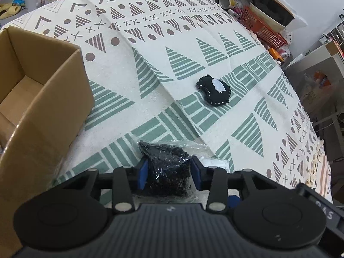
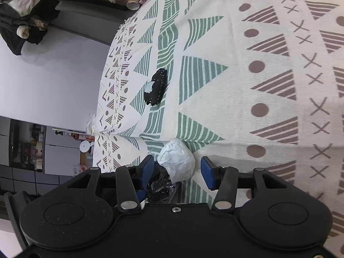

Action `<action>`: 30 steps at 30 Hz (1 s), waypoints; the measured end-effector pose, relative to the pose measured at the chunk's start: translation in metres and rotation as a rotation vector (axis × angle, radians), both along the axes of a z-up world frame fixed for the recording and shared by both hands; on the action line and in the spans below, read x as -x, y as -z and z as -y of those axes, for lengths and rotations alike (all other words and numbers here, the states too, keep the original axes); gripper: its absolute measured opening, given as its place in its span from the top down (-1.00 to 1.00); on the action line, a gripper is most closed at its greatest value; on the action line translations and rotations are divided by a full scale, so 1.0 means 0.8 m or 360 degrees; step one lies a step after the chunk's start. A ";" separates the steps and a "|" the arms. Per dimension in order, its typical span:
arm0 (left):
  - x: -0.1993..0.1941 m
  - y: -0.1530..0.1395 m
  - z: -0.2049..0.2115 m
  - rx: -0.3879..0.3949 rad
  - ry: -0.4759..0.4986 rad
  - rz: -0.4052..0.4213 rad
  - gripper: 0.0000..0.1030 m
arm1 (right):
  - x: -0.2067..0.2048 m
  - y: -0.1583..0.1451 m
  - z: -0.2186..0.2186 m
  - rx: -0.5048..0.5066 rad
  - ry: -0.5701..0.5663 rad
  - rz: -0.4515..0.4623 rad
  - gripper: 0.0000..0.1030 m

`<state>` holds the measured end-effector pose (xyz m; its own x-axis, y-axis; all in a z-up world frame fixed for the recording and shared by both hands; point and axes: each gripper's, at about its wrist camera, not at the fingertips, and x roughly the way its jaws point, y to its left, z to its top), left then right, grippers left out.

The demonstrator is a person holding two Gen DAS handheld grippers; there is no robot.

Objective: Organize soft objects
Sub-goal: 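Grasp the clear bag of black items with left while right grasps white bag, then carry the clear bag with left while right carries the white bag over the box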

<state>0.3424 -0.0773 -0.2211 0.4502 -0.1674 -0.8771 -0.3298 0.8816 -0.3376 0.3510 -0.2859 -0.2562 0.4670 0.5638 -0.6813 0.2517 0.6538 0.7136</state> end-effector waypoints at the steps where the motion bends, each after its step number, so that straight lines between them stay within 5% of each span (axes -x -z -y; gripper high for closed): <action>1: 0.000 -0.001 -0.002 0.0004 0.0001 -0.0003 0.26 | -0.002 0.001 -0.002 0.0006 -0.0001 -0.0004 0.05; 9: -0.001 -0.013 -0.017 0.0017 0.0005 0.0003 0.29 | -0.008 0.005 -0.017 0.0080 -0.0017 -0.0015 0.05; 12: 0.002 -0.020 -0.020 0.0023 0.0011 0.0013 0.29 | -0.009 0.007 -0.023 0.0096 -0.0042 -0.0008 0.38; 14: 0.005 -0.025 -0.021 0.0018 0.0009 0.0020 0.29 | -0.007 0.006 -0.026 0.0105 -0.0056 -0.0003 0.42; 30: 0.057 -0.102 -0.035 -0.0050 0.0007 0.0191 0.29 | 0.029 -0.066 -0.022 0.0114 -0.0061 0.0234 0.44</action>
<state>0.2964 -0.0496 -0.1394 0.5514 -0.1430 -0.8219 -0.2850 0.8936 -0.3467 0.3280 -0.2684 -0.2033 0.5438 0.5354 -0.6463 0.1218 0.7116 0.6920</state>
